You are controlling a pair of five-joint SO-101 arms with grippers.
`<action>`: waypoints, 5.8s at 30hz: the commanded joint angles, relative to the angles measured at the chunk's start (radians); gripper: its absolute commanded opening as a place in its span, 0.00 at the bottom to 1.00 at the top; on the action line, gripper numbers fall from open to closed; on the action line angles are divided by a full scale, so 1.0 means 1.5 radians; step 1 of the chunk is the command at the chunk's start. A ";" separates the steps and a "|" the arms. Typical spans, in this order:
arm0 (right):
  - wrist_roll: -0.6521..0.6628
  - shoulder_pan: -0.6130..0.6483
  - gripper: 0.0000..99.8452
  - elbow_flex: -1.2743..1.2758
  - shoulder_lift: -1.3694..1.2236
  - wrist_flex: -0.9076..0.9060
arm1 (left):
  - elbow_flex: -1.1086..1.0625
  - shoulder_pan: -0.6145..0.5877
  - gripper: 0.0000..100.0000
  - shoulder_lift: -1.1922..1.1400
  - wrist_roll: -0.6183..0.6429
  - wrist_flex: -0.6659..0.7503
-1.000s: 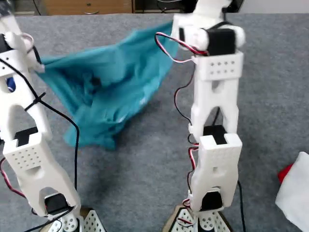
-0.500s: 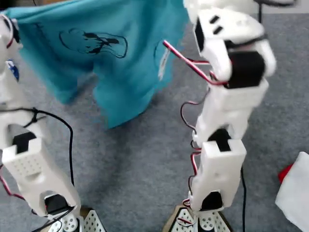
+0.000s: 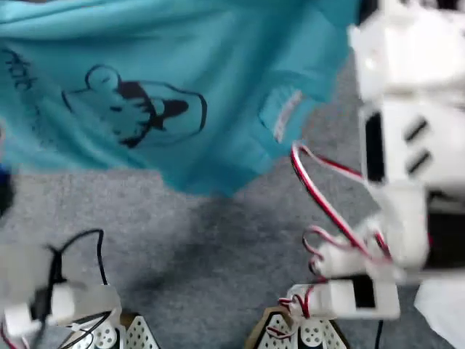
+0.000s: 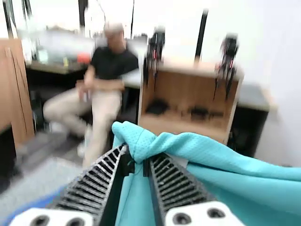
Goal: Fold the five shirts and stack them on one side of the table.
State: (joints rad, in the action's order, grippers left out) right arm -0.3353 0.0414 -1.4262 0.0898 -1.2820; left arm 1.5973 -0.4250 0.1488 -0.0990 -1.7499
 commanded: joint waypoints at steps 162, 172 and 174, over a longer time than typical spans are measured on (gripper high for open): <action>0.046 0.051 0.00 1.460 0.250 -0.020 | -0.665 0.071 0.02 -0.477 -0.337 -0.006; 0.042 0.049 0.00 1.458 0.256 -0.026 | -0.680 0.043 0.02 -0.472 -0.350 -0.005; 0.041 0.039 0.00 1.446 0.279 -0.026 | -0.679 0.033 0.02 -0.471 -0.350 -0.005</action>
State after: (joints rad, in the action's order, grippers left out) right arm -0.2631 0.1304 0.7879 0.4411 -1.3111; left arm 0.5754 -0.3514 -0.6352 -0.6160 -1.7484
